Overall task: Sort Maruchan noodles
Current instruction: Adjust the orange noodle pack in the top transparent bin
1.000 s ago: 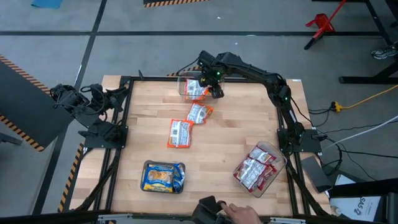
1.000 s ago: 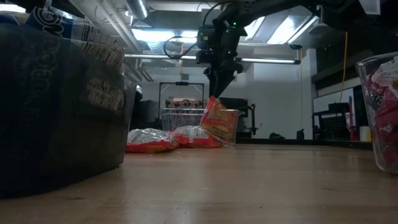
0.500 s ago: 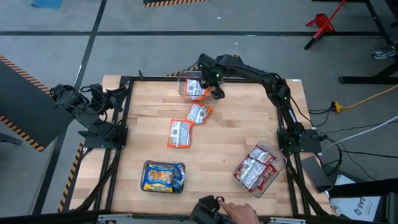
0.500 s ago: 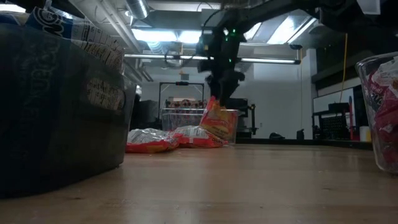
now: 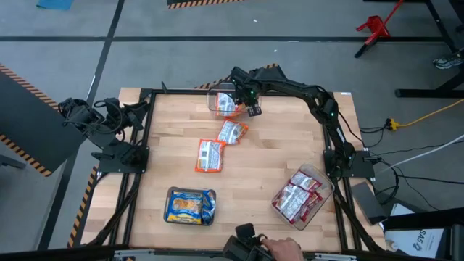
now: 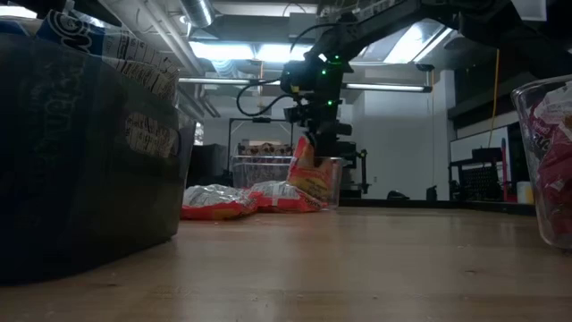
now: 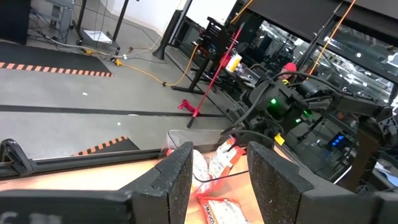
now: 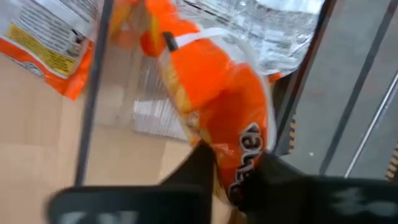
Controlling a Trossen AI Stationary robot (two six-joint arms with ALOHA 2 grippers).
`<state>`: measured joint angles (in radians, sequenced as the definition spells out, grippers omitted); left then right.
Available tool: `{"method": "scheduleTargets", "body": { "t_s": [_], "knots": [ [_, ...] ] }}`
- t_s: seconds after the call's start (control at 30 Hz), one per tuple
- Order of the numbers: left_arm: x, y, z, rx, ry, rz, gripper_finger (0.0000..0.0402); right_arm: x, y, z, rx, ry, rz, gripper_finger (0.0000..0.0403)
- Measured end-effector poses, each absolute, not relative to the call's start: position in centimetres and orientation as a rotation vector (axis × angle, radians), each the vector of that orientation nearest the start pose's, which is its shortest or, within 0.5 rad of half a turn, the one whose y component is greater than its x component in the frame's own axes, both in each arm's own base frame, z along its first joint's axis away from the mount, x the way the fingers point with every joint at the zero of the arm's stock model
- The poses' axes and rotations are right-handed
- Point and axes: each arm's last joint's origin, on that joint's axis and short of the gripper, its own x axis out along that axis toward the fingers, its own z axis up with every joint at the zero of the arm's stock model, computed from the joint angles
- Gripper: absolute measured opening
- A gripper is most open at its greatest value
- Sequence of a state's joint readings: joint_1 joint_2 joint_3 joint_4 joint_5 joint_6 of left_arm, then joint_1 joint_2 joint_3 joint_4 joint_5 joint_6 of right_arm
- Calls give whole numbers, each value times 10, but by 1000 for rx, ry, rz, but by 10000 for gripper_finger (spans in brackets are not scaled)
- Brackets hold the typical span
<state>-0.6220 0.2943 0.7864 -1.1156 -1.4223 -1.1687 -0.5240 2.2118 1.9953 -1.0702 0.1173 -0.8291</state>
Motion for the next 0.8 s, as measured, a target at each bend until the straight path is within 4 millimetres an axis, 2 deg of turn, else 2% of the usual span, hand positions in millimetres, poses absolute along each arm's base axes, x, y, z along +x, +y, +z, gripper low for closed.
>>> {"method": "scheduleTargets", "body": {
  "t_s": [0.07,0.27,0.4,0.53,0.67,0.8],
  "knots": [
    [28,15,307,-553,-148,830,147,393,-230,230,-396,1384,18,15],
    [27,16,307,-551,-147,830,147,391,-238,250,-266,1302,-63,3],
    [27,16,306,-549,-146,831,147,384,-253,274,-81,1194,-141,1],
    [27,16,306,-539,-140,832,147,375,-265,292,91,1084,-134,0],
    [27,16,305,-539,-127,824,147,369,-268,295,102,1090,-97,11],
    [27,15,305,-544,-111,812,147,367,-261,290,26,1151,-2,59]
  ]
}}
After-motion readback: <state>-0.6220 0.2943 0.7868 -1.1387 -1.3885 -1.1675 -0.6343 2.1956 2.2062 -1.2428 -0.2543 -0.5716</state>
